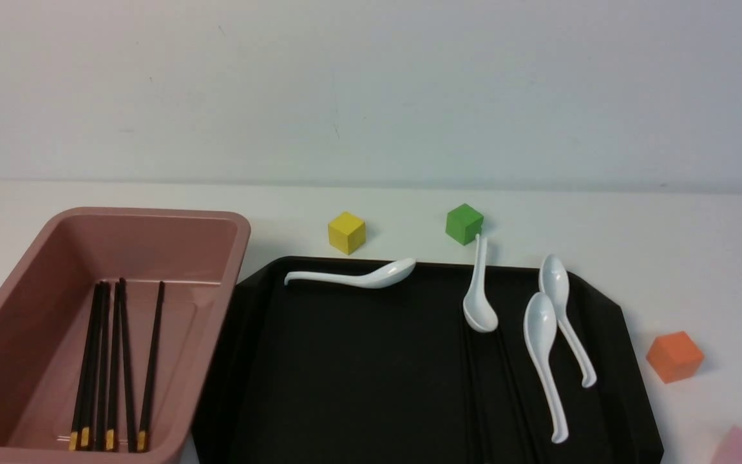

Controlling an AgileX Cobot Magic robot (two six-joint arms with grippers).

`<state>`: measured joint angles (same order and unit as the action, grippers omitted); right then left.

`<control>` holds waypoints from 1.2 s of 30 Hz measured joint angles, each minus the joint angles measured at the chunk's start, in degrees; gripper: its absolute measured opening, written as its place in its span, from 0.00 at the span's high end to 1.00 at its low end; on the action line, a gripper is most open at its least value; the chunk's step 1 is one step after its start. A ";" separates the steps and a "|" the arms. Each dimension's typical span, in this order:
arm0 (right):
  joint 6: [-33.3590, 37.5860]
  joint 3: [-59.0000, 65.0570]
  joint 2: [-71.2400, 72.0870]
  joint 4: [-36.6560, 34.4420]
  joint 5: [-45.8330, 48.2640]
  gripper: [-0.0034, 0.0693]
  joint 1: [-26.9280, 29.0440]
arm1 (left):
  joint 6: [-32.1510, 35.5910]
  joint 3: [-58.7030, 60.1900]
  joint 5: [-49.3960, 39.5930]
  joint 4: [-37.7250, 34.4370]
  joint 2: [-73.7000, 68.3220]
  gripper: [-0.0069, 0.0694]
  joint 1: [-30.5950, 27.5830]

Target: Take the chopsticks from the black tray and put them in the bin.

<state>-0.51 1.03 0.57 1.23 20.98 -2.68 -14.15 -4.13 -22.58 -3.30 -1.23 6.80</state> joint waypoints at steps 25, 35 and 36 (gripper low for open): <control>0.00 0.00 0.00 -0.06 0.00 0.62 0.00 | -0.18 5.82 0.63 1.28 1.92 0.93 -0.07; 0.00 0.00 0.00 -0.01 0.00 0.62 0.00 | -0.18 5.82 0.63 1.28 1.92 0.92 -0.07; 0.00 0.00 0.00 -0.01 0.00 0.62 0.00 | -0.18 5.82 0.63 1.28 1.92 0.92 -0.07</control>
<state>-0.51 1.03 0.57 1.22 20.98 -2.68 -14.33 1.69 -21.95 -2.01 0.69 6.73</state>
